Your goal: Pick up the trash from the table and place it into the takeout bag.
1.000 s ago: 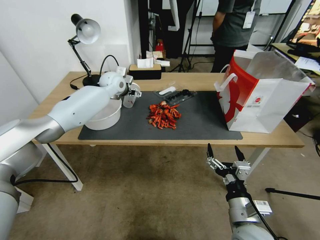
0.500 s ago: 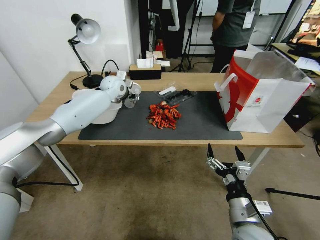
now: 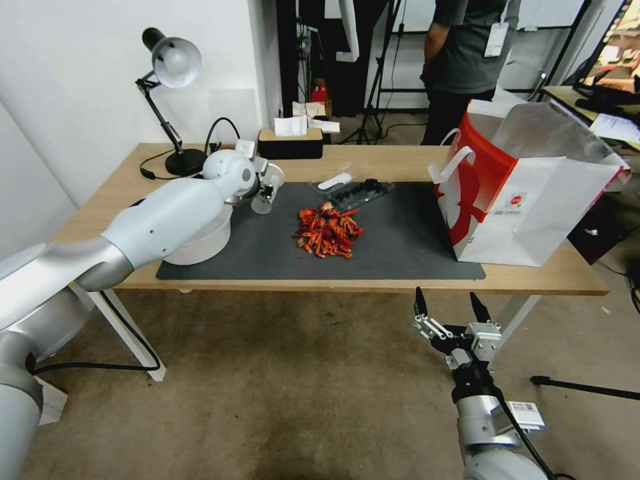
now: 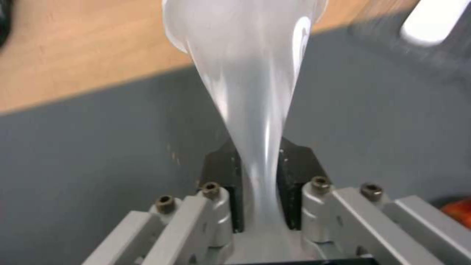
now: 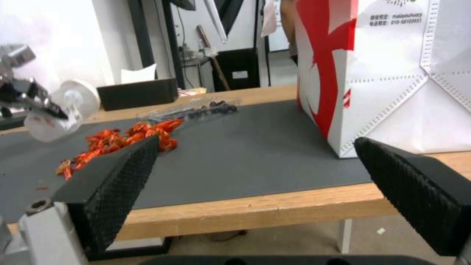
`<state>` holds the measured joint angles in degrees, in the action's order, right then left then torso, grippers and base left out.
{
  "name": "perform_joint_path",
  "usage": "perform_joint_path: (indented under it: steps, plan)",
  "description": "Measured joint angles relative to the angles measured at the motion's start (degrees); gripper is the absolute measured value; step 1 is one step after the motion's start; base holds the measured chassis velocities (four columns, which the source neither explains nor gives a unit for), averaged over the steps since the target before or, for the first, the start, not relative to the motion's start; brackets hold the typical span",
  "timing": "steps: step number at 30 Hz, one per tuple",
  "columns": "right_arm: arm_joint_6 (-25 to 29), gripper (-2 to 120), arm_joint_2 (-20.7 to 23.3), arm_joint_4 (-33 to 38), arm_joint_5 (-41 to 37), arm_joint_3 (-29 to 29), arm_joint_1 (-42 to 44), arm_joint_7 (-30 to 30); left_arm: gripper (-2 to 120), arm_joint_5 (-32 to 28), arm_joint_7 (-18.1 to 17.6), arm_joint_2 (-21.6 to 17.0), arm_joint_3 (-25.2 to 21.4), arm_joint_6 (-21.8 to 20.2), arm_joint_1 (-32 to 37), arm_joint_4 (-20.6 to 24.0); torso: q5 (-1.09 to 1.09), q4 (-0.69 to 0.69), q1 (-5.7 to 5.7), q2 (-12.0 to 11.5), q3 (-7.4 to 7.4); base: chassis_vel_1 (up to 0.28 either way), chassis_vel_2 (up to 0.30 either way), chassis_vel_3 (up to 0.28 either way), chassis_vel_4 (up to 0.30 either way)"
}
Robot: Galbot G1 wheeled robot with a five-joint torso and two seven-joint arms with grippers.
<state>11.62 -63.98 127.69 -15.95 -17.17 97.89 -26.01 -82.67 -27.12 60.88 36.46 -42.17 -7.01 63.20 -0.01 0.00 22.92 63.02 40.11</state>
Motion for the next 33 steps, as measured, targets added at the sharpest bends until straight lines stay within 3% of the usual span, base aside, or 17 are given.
perform_joint_path:
  steps: [2,5,6,9,13,16,18,21,23,24,26,29,33]
  plan:
    - [0.00,100,0.00,0.02,0.00,-0.01,0.02,0.00,12,0.18,0.08,-0.09,-0.25,0.00,-0.12,0.33,-0.01,0.00,0.00,0.00,0.00,0.000,0.000,0.000,0.000]
    - [0.00,100,0.03,0.07,0.02,-0.06,-0.06,0.00,8,-0.33,0.41,-1.01,-2.52,0.03,-3.27,6.40,0.01,0.03,0.00,0.00,0.00,0.000,0.000,0.000,0.000]
    - [0.00,100,0.03,0.07,0.02,-0.06,-0.06,0.00,8,-0.33,0.41,-1.01,-2.52,0.03,-3.27,6.40,0.01,0.03,0.00,0.00,0.00,0.000,0.000,0.000,0.000]
    - [-0.06,100,-0.18,0.06,0.17,0.15,-0.27,0.00,8,-3.09,0.01,0.67,-3.72,0.06,-8.06,11.64,0.03,0.00,0.00,0.01,-0.02,0.000,0.000,0.000,0.000]
    - [-0.12,100,-0.34,0.09,0.28,0.21,-0.25,0.00,8,-4.21,-0.22,2.94,-3.81,0.06,-10.69,12.00,0.04,-0.01,0.00,0.00,-0.01,0.000,0.000,0.000,0.000]
    - [-0.13,100,-0.36,0.31,0.36,0.06,-0.01,0.00,7,-4.75,-0.28,6.11,-3.78,0.08,-12.91,10.48,0.02,0.00,0.00,0.00,-0.01,0.000,0.000,0.000,0.000]
    - [-0.11,100,-0.33,0.72,0.37,-0.38,0.37,0.00,4,-5.08,-0.13,10.37,-3.64,0.08,-15.15,7.39,0.02,0.00,0.01,0.00,-0.01,0.000,0.000,0.000,0.000]
    - [-0.06,100,-0.32,0.92,0.36,-0.61,0.55,0.00,4,-5.13,0.13,12.61,-3.57,0.08,-16.16,5.63,0.03,-0.01,0.01,0.00,-0.01,0.000,0.000,0.000,0.000]
    - [0.30,100,-1.21,1.02,0.78,-0.81,0.84,0.05,4,-5.14,1.89,23.51,-4.26,0.10,-20.44,-1.99,0.03,0.00,0.00,0.00,-0.01,0.000,0.000,0.000,0.000]
    - [0.30,100,-1.21,1.02,0.78,-0.81,0.84,0.05,4,-5.14,1.89,23.51,-4.26,0.10,-20.44,-1.99,0.03,0.00,0.00,0.00,-0.01,0.000,0.000,0.000,0.000]
    - [0.46,100,-1.71,0.92,1.18,-0.65,0.96,0.11,4,-5.01,2.39,27.67,-5.18,0.11,-21.69,-4.88,0.04,-0.01,0.01,0.00,-0.01,0.000,0.000,0.000,0.000]
    - [0.58,100,-1.99,0.91,1.35,-0.62,1.05,0.16,3,-4.85,3.00,30.83,-5.78,0.13,-22.64,-6.75,0.03,-0.02,0.00,0.00,-0.01,0.000,0.000,0.000,0.000]
    - [0.74,100,-2.23,0.91,1.55,-0.62,1.21,0.21,3,-4.41,5.66,31.89,-4.63,1.63,-23.51,-6.08,0.02,0.00,0.00,0.00,-0.01,0.000,0.000,0.000,0.000]
